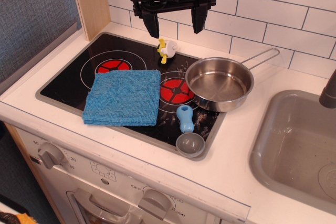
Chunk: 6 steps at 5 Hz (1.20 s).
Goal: Move the blue cloth to the back left corner of the stove.
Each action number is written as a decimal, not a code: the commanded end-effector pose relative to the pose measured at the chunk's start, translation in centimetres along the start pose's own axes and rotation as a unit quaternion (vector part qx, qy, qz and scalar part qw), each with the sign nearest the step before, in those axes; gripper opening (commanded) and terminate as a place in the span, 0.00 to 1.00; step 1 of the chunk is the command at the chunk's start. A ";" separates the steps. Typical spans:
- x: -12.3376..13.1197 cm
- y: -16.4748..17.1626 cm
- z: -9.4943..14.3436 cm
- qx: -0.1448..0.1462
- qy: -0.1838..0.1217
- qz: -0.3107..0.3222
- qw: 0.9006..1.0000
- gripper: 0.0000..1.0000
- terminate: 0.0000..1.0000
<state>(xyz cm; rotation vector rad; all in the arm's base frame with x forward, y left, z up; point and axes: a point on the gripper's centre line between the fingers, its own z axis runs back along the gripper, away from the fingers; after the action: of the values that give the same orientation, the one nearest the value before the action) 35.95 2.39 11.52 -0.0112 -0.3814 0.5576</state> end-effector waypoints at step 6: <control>-4.2 7.8 0.6 0.066 0.041 0.036 0.996 1.00 0.00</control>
<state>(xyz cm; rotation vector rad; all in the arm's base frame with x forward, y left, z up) 27.94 6.56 8.14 0.0829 -0.2108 0.6478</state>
